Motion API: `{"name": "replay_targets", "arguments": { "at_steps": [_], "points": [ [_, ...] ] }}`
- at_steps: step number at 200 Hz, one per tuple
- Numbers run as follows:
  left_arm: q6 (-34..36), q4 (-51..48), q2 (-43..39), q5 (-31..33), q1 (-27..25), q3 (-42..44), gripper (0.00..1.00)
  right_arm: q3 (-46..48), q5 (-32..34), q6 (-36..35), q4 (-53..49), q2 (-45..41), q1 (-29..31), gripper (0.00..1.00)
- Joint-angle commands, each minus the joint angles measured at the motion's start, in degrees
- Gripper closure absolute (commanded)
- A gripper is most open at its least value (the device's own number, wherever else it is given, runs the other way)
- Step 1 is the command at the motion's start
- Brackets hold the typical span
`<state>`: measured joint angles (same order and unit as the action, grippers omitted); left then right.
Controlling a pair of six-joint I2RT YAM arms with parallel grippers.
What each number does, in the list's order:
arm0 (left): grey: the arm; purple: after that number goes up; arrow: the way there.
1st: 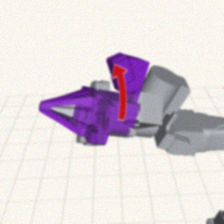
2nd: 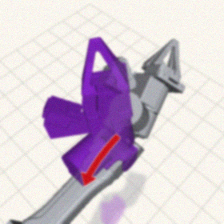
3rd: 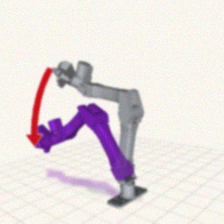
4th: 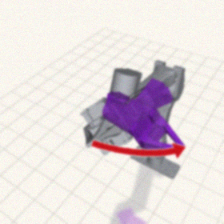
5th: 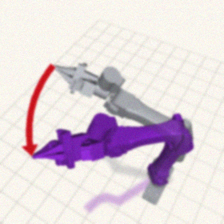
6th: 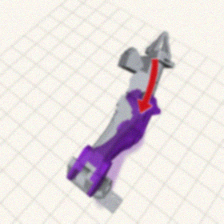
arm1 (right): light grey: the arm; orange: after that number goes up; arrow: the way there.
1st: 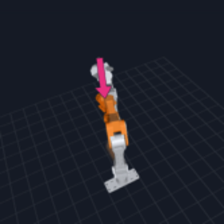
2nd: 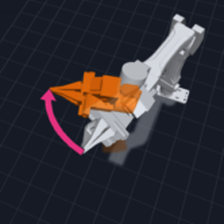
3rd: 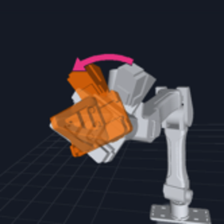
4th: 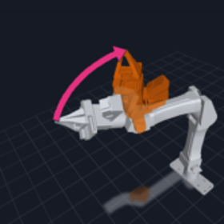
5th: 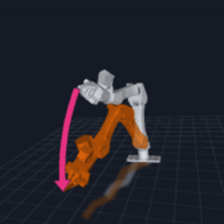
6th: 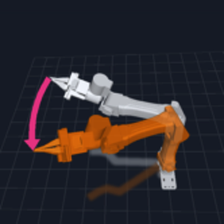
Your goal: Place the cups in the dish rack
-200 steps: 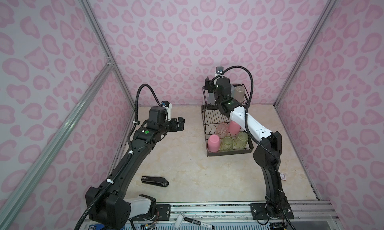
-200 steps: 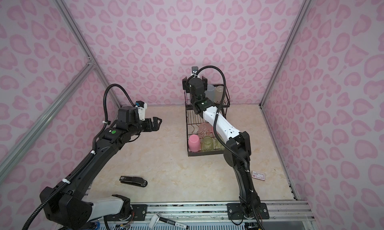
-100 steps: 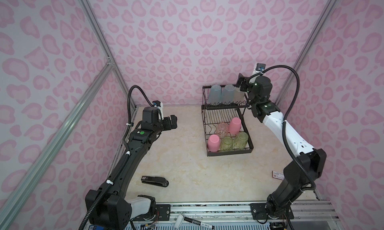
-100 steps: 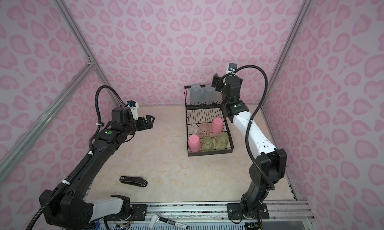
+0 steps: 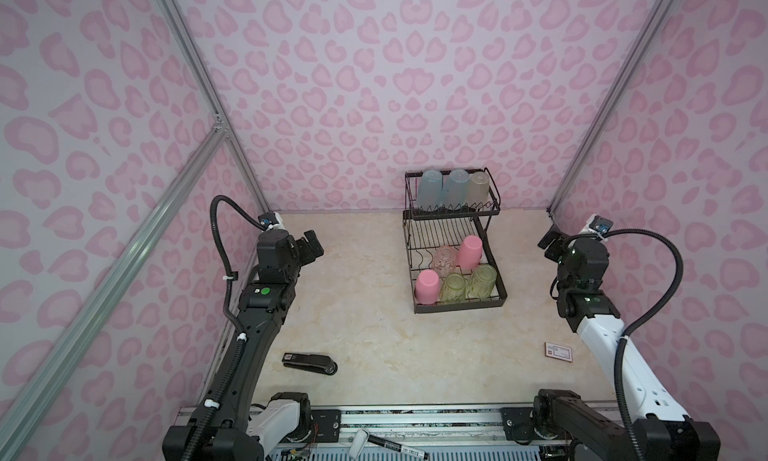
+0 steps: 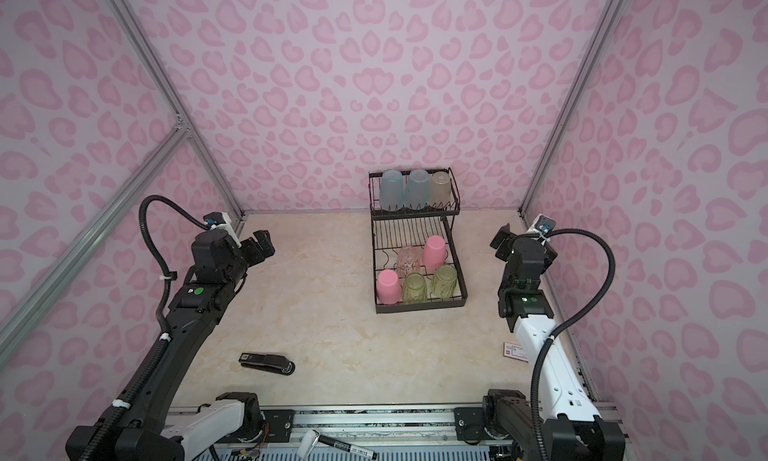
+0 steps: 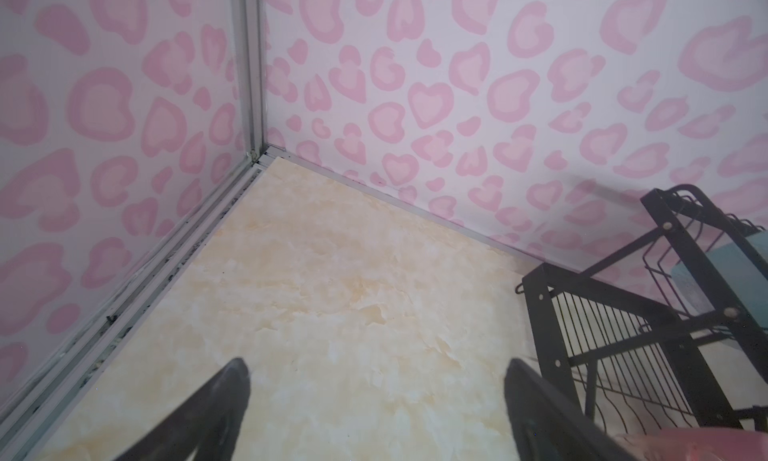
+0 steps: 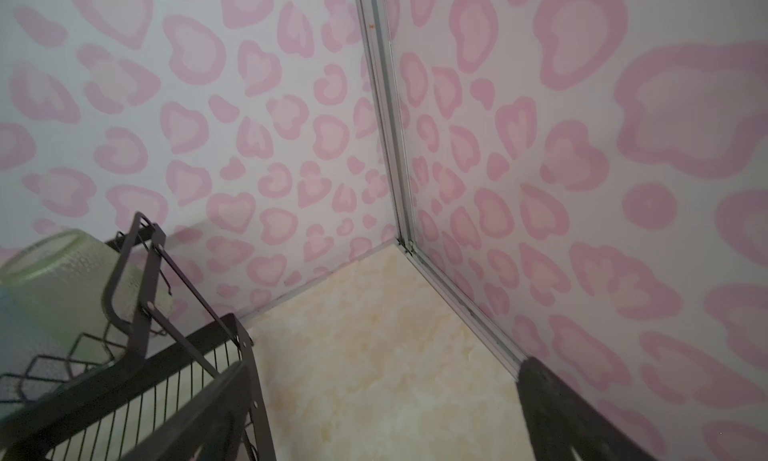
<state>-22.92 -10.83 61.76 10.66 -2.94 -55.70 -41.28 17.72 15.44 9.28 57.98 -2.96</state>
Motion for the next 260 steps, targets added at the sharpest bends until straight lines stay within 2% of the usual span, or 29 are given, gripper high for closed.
{"name": "replay_targets", "arguments": {
  "at_steps": [1, 34, 66, 87, 119, 155, 176, 217, 237, 260],
  "points": [
    [-2.3, 4.8, -1.8, 5.7, 0.2, 2.2, 0.03, 7.1, 3.8, 1.5, 6.6, -2.3, -0.1, 0.01],
    [-1.5, 6.6, -4.0, 8.0, 1.8, 6.9, 0.03, 15.8, 4.3, -1.3, 16.8, -0.3, 0.2, 0.01],
    [-0.4, 11.9, -4.2, 8.3, 5.8, 15.2, 0.03, 21.7, 4.6, -5.2, 28.3, 3.1, 1.9, 0.01],
    [1.6, 16.5, -0.9, 12.8, 6.6, 19.3, 0.03, 23.1, 4.6, -6.6, 33.4, 7.3, 3.0, 0.01],
    [4.9, 23.8, 5.8, 12.6, 7.8, 21.6, 0.03, 25.4, 5.7, -9.3, 40.0, 13.2, 5.6, 0.01],
    [5.5, 31.0, 11.6, 9.2, 10.1, 23.8, 0.03, 25.1, 5.4, -10.5, 44.6, 21.0, 6.5, 0.01],
    [6.4, 35.8, 14.6, 5.6, 10.7, 25.1, 0.03, 25.7, 5.5, -12.2, 46.4, 21.9, 7.2, 0.01],
    [9.9, 45.8, 17.4, 0.6, 10.7, 29.0, 0.03, 28.2, 3.5, -14.8, 59.6, 28.8, 8.1, 0.01],
    [10.9, 48.6, 17.5, -3.1, 10.7, 30.1, 0.03, 27.3, 3.9, -15.6, 58.7, 29.6, 9.0, 0.01],
    [11.7, 56.8, 17.6, -7.2, 10.7, 34.0, 0.03, 26.9, 3.4, -15.4, 57.9, 30.4, 8.8, 0.01]
  ]
}}
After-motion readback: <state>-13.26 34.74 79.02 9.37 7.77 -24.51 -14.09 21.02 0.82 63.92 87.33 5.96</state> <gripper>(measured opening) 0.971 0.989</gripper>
